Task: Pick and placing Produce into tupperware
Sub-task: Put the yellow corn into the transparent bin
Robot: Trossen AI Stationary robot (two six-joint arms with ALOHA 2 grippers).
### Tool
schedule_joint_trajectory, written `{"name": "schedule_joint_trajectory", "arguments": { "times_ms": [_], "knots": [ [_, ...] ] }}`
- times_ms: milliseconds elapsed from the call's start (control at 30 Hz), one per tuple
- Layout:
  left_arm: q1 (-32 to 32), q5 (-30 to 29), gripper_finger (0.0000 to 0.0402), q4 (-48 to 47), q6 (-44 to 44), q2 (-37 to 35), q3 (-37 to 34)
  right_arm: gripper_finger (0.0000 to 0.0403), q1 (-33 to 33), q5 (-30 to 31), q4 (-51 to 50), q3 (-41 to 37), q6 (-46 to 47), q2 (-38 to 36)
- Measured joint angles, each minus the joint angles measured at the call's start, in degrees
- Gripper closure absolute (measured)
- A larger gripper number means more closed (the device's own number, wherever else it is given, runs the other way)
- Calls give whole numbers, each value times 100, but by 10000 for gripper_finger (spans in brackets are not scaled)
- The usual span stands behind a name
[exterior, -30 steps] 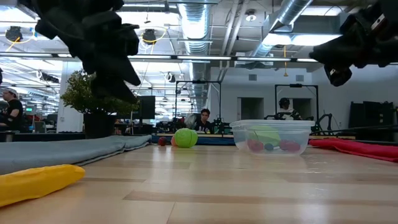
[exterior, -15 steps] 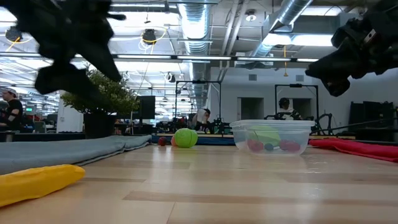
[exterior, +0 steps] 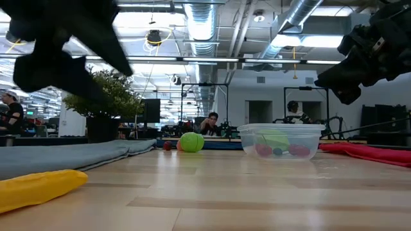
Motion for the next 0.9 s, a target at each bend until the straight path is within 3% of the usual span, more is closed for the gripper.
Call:
{"name": "schedule_joint_trajectory", "arguments": {
  "times_ms": [100, 300, 667, 900],
  "knots": [
    [-119, -33, 139, -953, -201, 521, 854, 296, 0, -2, -10, 0, 214, -1],
    [-418, -333, 139, -2370, -1406, 1287, 2187, 296, 0, -23, -10, 0, 304, -7],
    [-516, -182, 139, -2422, -2847, 2798, 3522, 296, 0, -26, -163, 0, 306, -6],
    [-503, -251, 139, -3395, -3212, 3436, 4732, 295, 0, -26, -260, 2, 306, -6]
  ]
}}
